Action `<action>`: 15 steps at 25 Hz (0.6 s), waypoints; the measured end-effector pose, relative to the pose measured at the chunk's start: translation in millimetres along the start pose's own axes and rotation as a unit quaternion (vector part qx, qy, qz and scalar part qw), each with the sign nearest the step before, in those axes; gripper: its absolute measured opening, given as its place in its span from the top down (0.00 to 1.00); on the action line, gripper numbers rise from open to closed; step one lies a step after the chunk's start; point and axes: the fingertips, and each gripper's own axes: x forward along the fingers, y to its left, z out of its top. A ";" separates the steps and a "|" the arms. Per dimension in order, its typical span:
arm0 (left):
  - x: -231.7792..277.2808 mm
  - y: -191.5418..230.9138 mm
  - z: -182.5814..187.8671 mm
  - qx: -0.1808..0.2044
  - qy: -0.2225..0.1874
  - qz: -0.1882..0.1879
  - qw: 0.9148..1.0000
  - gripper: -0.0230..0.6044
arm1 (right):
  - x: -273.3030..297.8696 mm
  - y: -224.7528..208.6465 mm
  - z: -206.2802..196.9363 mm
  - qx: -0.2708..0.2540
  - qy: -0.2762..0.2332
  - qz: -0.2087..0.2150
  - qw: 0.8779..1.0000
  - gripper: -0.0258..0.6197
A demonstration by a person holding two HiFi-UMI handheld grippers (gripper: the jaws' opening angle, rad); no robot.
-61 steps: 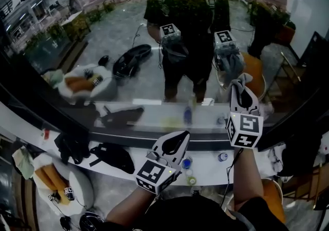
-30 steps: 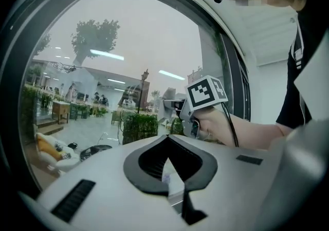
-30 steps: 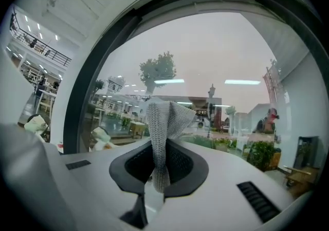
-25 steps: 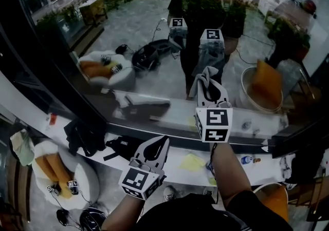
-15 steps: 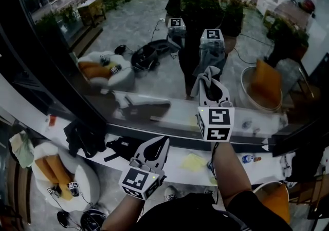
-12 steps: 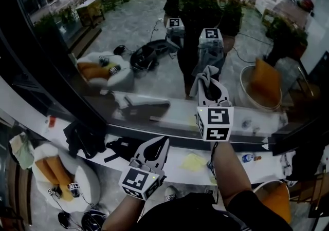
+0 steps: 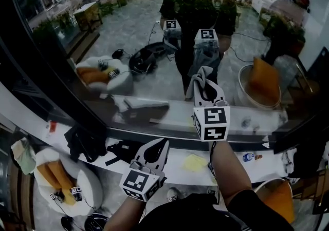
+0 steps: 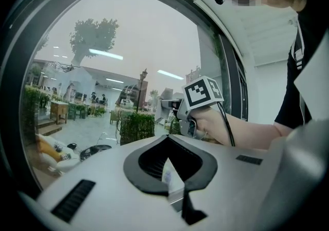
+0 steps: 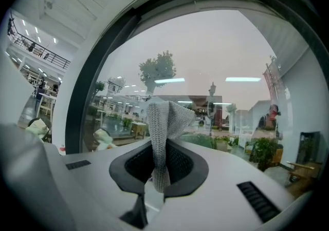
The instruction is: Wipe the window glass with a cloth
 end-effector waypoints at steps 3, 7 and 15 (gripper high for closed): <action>-0.2 -2.2 2.9 0.002 -0.003 -0.002 1.000 0.95 | -4.6 7.2 5.9 0.002 -0.006 0.010 1.000 0.88; -1.3 -3.8 12.3 0.008 -0.011 -0.004 1.000 0.95 | -9.8 21.2 25.0 -0.008 -0.022 0.026 0.999 0.88; -4.4 -2.5 38.3 0.025 -0.033 -0.010 0.999 0.95 | -14.9 30.5 78.7 -0.028 -0.059 0.030 0.997 0.88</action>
